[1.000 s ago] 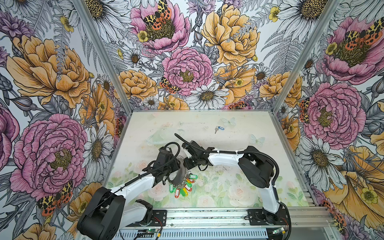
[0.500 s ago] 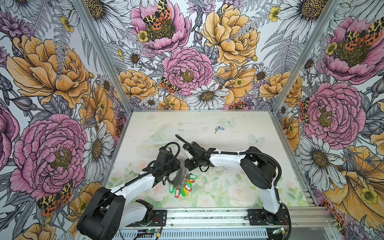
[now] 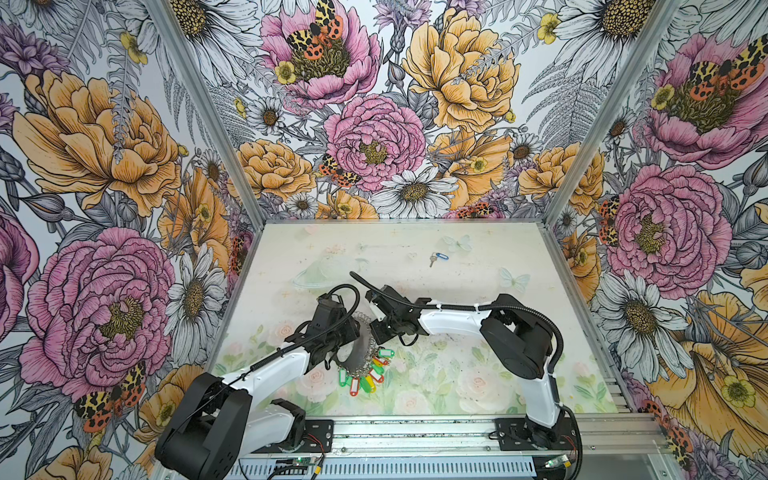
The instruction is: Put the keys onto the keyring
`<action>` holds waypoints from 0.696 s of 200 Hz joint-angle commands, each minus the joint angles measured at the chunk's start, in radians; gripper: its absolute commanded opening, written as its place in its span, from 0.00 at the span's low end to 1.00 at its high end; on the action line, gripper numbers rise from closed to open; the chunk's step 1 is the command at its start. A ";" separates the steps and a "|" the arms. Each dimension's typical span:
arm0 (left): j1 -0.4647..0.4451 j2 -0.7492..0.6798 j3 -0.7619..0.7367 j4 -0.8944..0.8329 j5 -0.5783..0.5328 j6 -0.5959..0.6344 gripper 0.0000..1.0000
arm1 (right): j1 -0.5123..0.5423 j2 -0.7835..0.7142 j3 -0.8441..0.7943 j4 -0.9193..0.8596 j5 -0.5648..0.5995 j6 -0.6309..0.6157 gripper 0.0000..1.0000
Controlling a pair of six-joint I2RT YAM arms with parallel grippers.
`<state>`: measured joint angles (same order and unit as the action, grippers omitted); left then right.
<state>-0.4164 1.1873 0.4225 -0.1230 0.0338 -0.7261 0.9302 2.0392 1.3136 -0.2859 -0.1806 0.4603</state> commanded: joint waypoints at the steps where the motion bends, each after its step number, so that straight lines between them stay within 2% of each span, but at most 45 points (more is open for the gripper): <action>1: 0.020 -0.011 0.012 0.009 0.018 0.036 0.49 | 0.006 -0.070 -0.014 0.001 0.009 -0.016 0.06; 32: 0.023 -0.036 0.021 0.019 0.052 0.088 0.50 | 0.004 -0.137 -0.046 0.002 0.051 -0.039 0.00; 81: -0.010 -0.127 0.000 0.150 0.145 0.170 0.52 | 0.002 -0.246 -0.096 0.007 0.099 -0.119 0.00; 100: -0.044 -0.165 -0.014 0.217 0.161 0.212 0.52 | 0.000 -0.317 -0.132 0.020 0.101 -0.177 0.00; 139: -0.149 -0.250 -0.071 0.390 0.214 0.381 0.51 | -0.034 -0.491 -0.272 0.136 0.044 -0.271 0.00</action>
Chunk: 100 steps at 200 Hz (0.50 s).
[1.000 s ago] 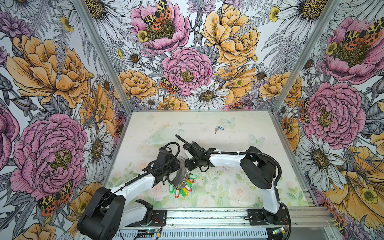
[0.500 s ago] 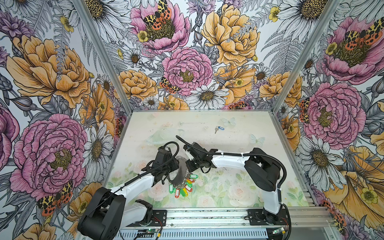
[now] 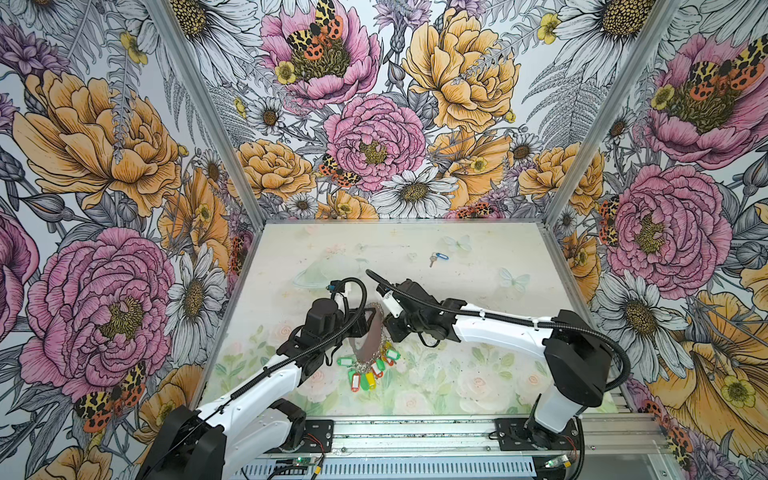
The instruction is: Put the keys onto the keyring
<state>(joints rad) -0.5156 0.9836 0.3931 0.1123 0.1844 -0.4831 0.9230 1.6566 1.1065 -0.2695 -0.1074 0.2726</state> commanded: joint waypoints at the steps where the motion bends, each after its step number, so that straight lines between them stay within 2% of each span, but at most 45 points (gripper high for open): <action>1: -0.052 -0.048 -0.043 0.160 0.064 0.141 0.51 | -0.028 -0.113 -0.069 0.124 -0.034 -0.085 0.00; 44: -0.062 -0.074 -0.112 0.294 0.146 0.209 0.46 | -0.102 -0.252 -0.315 0.441 -0.165 -0.105 0.00; 72: -0.064 -0.037 -0.125 0.344 0.211 0.226 0.36 | -0.111 -0.268 -0.392 0.525 -0.192 -0.131 0.00; 100: -0.070 0.011 -0.129 0.391 0.276 0.234 0.32 | -0.110 -0.292 -0.498 0.666 -0.228 -0.160 0.00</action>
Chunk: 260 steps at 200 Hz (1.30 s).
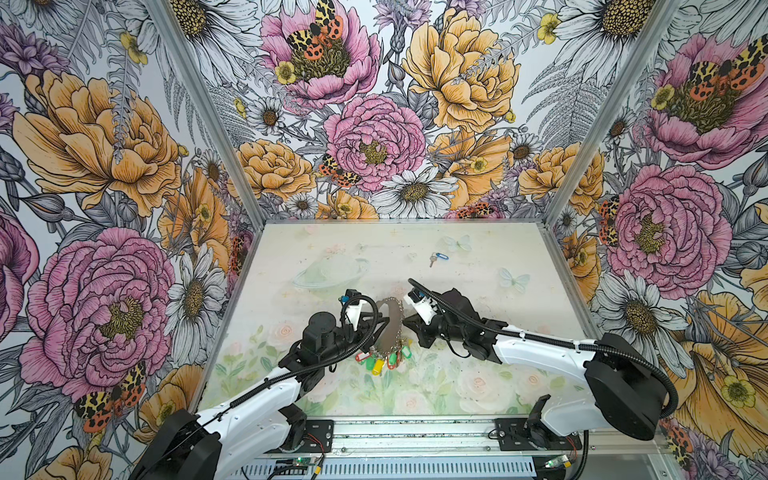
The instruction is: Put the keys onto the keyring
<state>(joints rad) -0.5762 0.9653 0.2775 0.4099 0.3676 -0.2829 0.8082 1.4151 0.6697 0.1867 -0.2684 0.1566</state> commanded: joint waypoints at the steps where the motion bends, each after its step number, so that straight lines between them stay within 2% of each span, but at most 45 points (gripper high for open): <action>1: -0.009 0.031 -0.013 0.096 0.095 0.034 0.32 | 0.004 -0.052 -0.065 0.214 -0.068 -0.045 0.00; 27: -0.029 0.079 -0.014 0.133 0.123 0.051 0.28 | 0.004 -0.084 -0.131 0.292 -0.073 -0.067 0.00; 65: -0.089 0.155 0.002 0.165 0.098 0.085 0.26 | 0.007 -0.081 -0.140 0.287 -0.092 -0.091 0.00; 107: -0.057 0.279 0.088 0.161 0.028 -0.052 0.29 | 0.049 -0.041 -0.116 0.235 -0.034 -0.168 0.00; 150: 0.014 0.376 0.143 0.178 0.088 -0.175 0.26 | 0.056 -0.045 -0.145 0.280 0.012 -0.188 0.00; 186: 0.022 0.380 0.143 0.187 0.103 -0.180 0.26 | 0.056 -0.030 -0.139 0.282 0.015 -0.171 0.00; 205: 0.016 0.378 0.153 0.153 0.097 -0.162 0.26 | 0.057 -0.018 -0.119 0.242 0.061 -0.171 0.00; 241: 0.002 0.382 0.198 -0.011 -0.002 -0.124 0.27 | 0.065 -0.001 -0.071 0.134 0.224 -0.180 0.00; 260: 0.004 0.399 0.217 -0.053 -0.031 -0.126 0.27 | 0.065 0.005 -0.068 0.106 0.235 -0.174 0.00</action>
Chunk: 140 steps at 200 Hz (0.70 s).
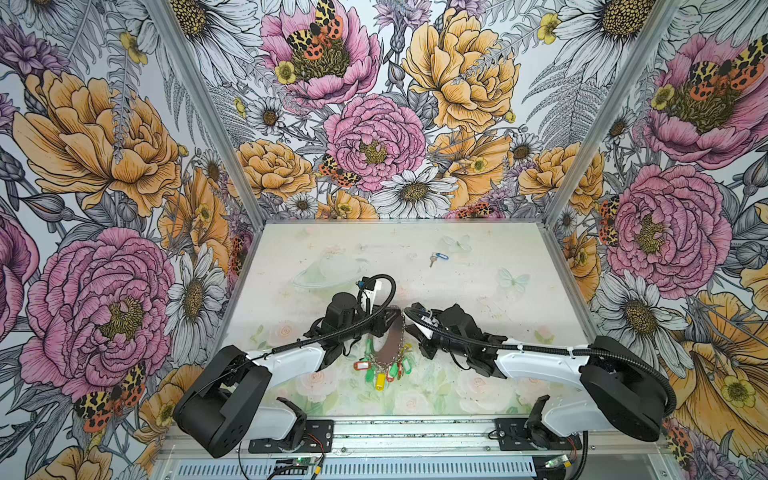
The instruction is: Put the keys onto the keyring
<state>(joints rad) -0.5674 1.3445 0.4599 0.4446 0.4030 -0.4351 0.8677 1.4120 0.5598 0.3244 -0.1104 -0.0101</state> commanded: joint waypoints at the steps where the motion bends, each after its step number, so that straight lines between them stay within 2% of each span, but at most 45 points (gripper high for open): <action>1: -0.004 0.021 0.036 -0.090 -0.069 0.026 0.27 | 0.005 0.008 0.042 -0.031 0.076 -0.005 0.00; 23: -0.002 0.047 0.052 -0.105 -0.079 0.012 0.27 | 0.010 0.037 0.065 -0.080 0.063 0.028 0.00; 76: 0.014 0.037 0.025 -0.080 -0.108 -0.017 0.27 | 0.016 0.134 0.134 -0.173 0.119 0.159 0.00; 112: -0.004 0.000 -0.018 -0.066 -0.079 0.010 0.30 | -0.030 0.165 0.162 -0.202 0.033 0.274 0.00; 140: -0.031 -0.031 -0.060 -0.043 -0.111 0.006 0.30 | -0.036 0.201 0.150 -0.210 0.037 0.279 0.00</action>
<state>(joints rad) -0.5777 1.3476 0.4393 0.3576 0.3202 -0.4450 0.8383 1.5810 0.6937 0.1299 -0.0578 0.2192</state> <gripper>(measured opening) 0.299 0.046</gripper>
